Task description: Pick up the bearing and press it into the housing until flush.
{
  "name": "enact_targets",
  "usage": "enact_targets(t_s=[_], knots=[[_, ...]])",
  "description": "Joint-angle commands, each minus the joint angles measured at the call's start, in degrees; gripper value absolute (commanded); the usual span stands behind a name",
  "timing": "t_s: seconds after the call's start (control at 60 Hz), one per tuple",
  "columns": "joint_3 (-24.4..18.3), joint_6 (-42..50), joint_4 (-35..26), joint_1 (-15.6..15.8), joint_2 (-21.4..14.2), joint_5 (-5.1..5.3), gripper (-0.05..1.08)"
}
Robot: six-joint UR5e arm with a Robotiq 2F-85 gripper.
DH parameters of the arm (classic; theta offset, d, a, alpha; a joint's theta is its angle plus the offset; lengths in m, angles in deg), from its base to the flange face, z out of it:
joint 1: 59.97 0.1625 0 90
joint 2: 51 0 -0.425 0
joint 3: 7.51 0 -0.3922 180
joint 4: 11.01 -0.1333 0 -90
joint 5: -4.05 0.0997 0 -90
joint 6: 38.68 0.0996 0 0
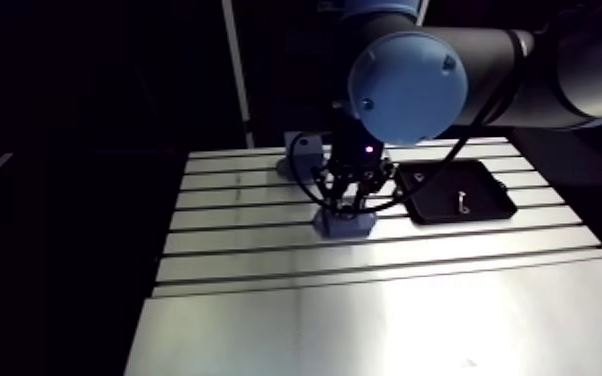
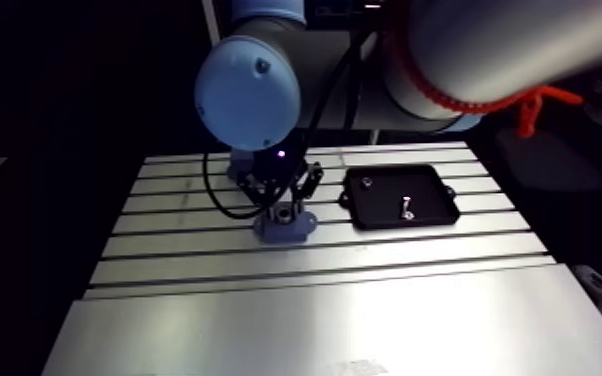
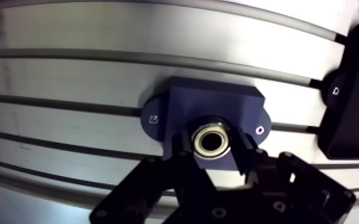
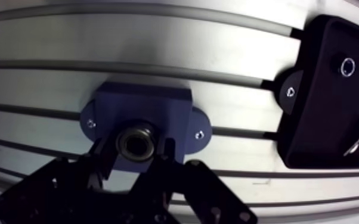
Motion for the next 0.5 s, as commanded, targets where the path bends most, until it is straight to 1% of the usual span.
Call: enact_targets(t_s=[0.017, 0.5], knots=[[-0.08, -0.02, 0.0, 0.01, 0.09, -0.01, 0.76], [-0.01, -0.02, 0.0, -0.08, 0.09, -0.1, 0.76]])
